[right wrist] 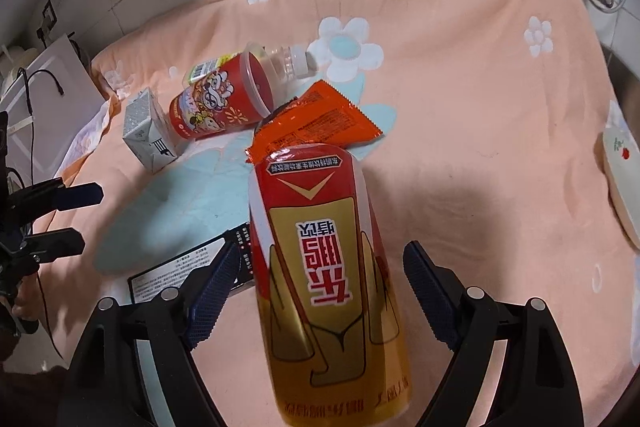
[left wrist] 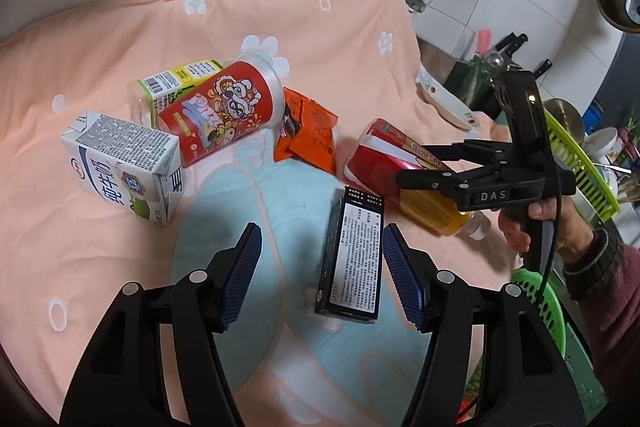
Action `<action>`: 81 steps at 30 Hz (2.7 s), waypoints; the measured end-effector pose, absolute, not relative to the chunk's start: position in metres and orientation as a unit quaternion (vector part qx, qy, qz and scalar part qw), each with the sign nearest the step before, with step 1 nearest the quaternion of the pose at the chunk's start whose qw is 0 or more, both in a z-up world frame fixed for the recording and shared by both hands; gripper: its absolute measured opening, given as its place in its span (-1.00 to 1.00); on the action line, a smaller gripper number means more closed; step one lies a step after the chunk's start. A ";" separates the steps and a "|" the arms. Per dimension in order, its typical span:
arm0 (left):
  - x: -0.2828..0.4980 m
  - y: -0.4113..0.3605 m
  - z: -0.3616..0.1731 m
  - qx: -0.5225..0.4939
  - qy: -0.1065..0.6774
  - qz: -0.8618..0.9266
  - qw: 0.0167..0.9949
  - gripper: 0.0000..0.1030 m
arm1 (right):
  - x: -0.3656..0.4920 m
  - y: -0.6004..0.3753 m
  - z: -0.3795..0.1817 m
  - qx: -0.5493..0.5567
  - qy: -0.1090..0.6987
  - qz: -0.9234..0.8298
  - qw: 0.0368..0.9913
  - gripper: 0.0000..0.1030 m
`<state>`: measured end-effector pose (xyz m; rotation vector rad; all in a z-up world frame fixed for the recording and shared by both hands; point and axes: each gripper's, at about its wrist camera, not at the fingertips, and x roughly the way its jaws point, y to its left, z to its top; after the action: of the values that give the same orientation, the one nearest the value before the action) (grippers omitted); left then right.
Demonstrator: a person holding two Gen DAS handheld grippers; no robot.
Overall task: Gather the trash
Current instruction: 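Grasp the red-gold drink can with the right gripper while the left gripper reaches the black box, then grasp the black box with the left gripper while the right gripper lifts the can, then drop the can into the green basket with the right gripper while the left gripper drops the black box there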
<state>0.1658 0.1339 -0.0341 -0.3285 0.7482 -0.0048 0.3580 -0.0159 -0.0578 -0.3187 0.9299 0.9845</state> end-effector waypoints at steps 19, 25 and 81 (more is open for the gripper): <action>0.194 0.093 -0.058 -0.112 0.406 -0.036 0.906 0.27 | 0.346 -0.049 -0.050 -0.094 0.423 0.441 0.786 0.28; 0.210 0.081 -0.071 -0.081 0.424 -0.035 0.902 0.27 | 0.332 -0.074 -0.038 -0.088 0.405 0.428 0.803 0.27; 0.145 -0.133 -0.048 -0.027 0.389 -0.269 0.881 -0.12 | 0.101 -0.347 -0.078 0.052 0.410 0.130 0.901 0.39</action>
<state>0.1448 -0.1335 -0.0481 -0.0571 0.8100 -0.5612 0.1010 -0.3468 -0.0780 0.1083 0.8476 0.2695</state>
